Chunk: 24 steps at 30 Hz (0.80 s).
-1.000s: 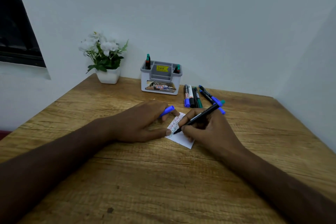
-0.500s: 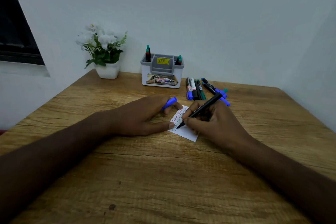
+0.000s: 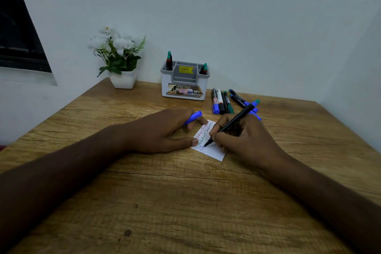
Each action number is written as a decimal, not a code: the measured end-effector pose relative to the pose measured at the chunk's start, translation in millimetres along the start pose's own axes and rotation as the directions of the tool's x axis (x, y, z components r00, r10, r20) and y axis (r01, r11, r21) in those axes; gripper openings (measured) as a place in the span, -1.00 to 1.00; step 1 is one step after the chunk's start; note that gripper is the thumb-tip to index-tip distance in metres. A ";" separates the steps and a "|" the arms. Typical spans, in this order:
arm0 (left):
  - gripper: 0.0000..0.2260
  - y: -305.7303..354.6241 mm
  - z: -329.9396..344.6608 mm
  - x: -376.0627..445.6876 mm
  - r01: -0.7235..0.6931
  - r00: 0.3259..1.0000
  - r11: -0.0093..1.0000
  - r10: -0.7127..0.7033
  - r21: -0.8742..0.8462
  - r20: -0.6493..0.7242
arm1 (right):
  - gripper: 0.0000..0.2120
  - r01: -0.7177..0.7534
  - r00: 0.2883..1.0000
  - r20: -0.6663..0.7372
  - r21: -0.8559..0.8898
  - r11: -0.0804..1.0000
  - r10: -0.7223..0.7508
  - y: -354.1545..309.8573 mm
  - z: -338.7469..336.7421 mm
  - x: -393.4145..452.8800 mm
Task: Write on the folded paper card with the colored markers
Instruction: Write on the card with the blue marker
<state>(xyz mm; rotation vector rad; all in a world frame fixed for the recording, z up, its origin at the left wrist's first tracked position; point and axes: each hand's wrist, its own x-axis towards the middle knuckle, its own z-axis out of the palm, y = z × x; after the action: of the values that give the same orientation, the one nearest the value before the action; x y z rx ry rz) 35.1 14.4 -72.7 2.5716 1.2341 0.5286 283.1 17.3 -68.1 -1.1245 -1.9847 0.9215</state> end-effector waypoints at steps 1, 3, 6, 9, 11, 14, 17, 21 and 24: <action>-0.80 0.3 -0.1 -0.2 0.003 1.000 1.000 -0.003 -0.003 0.003 | -0.87 -0.002 1.000 -0.001 0.004 1.000 0.002 0.0 -0.1 0.1; -0.80 -0.8 0.2 0.1 0.012 1.000 1.000 -0.012 -0.009 0.010 | -0.87 -0.007 1.000 -0.005 0.014 1.000 0.007 0.6 -0.1 0.7; -0.82 -3.1 1.5 0.8 0.023 1.000 1.000 -0.022 -0.008 0.021 | -0.87 -0.010 1.000 -0.009 0.029 1.000 0.010 1.9 0.2 1.0; -0.82 -4.5 2.1 1.2 0.030 0.999 1.000 -0.030 0.001 0.021 | -0.91 -0.012 1.000 -0.003 0.037 0.999 0.012 2.7 1.0 1.2; -0.77 -5.0 1.8 0.7 0.026 0.999 1.000 -0.026 0.003 0.022 | -0.91 -0.010 1.000 -0.001 0.034 0.999 0.010 2.9 0.9 1.5; -0.80 -4.7 1.4 0.3 0.025 1.000 1.000 -0.025 -0.002 0.016 | -0.88 -0.019 1.000 -0.016 0.035 0.999 0.020 2.7 0.4 1.2; -0.69 -6.4 2.0 1.0 0.046 0.999 0.999 -0.046 0.006 0.014 | -0.86 -0.018 1.000 -0.016 0.034 0.999 0.019 2.7 0.7 1.5; -0.80 -2.6 0.9 -0.2 0.019 1.000 1.000 -0.019 -0.004 0.017 | -0.88 -0.023 0.999 -0.024 0.042 0.999 0.024 3.6 0.6 2.2; -0.79 0.4 -0.2 0.0 0.034 0.999 0.999 -0.034 -0.009 0.022 | -0.88 -0.032 0.999 -0.034 0.035 0.999 0.033 3.5 0.2 1.9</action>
<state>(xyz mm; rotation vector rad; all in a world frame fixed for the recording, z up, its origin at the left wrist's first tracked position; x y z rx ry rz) 35.2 14.1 -72.3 2.5366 1.2628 0.4973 283.6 20.3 -70.8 -1.1490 -1.9209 0.9429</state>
